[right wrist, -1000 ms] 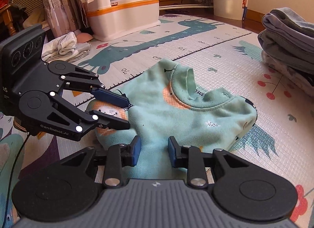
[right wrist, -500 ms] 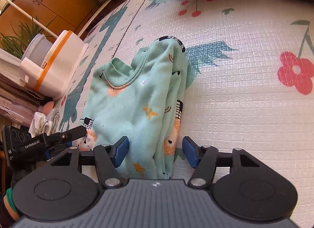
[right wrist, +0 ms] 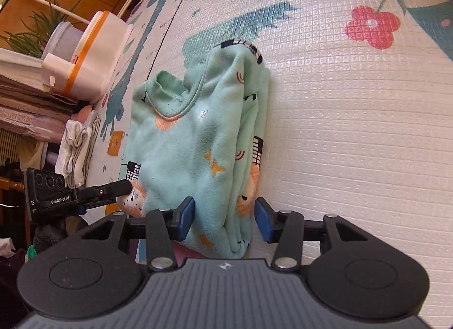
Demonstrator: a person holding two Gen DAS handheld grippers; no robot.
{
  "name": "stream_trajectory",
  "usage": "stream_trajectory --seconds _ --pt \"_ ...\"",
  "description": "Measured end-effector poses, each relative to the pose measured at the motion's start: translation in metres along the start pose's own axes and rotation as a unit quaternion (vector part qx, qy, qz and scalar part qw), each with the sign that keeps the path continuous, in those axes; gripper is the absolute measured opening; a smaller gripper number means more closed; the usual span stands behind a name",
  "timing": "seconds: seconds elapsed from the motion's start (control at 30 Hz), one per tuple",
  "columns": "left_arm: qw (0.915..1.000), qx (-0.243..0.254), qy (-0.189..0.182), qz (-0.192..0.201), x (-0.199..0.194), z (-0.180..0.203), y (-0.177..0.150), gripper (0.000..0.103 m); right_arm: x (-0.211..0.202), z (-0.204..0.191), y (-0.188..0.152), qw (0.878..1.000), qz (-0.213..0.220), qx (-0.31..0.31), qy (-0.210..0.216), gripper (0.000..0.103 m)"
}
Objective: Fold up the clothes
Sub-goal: 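Lift the folded sweatshirt with both tools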
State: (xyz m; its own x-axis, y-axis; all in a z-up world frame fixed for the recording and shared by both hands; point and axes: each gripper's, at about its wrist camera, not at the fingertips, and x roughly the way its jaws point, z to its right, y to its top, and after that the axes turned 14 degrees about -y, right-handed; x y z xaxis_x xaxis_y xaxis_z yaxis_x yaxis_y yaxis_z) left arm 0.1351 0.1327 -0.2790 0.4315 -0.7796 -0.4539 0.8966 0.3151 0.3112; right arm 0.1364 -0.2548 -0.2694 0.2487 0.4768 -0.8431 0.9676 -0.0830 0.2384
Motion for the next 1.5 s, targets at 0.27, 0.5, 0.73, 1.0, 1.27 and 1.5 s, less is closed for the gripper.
stream_trajectory --seconds 0.27,0.5,0.73,1.0,1.27,1.5 --pt "0.9997 0.008 -0.019 -0.011 0.023 -0.006 0.022 0.059 0.019 0.004 0.017 0.998 0.049 0.028 0.011 0.061" --pt "0.9992 -0.027 -0.021 0.019 0.022 -0.011 0.014 0.033 0.028 0.005 0.016 0.998 0.052 0.037 0.016 0.050" --pt "0.9935 -0.082 -0.060 0.052 0.005 -0.021 0.004 0.027 0.030 0.002 0.019 0.998 0.029 0.045 0.034 0.032" --pt "0.9779 -0.111 -0.100 0.146 -0.059 -0.017 0.010 0.027 0.013 -0.055 0.072 0.997 0.001 -0.054 0.057 0.031" --pt "0.9366 -0.127 -0.112 0.307 -0.175 -0.031 0.005 0.026 0.022 -0.193 0.130 0.978 -0.013 -0.191 0.086 0.031" --pt "0.8793 -0.151 -0.084 0.444 -0.305 -0.068 -0.068 0.027 0.072 -0.333 0.104 0.946 -0.028 -0.267 0.182 0.031"
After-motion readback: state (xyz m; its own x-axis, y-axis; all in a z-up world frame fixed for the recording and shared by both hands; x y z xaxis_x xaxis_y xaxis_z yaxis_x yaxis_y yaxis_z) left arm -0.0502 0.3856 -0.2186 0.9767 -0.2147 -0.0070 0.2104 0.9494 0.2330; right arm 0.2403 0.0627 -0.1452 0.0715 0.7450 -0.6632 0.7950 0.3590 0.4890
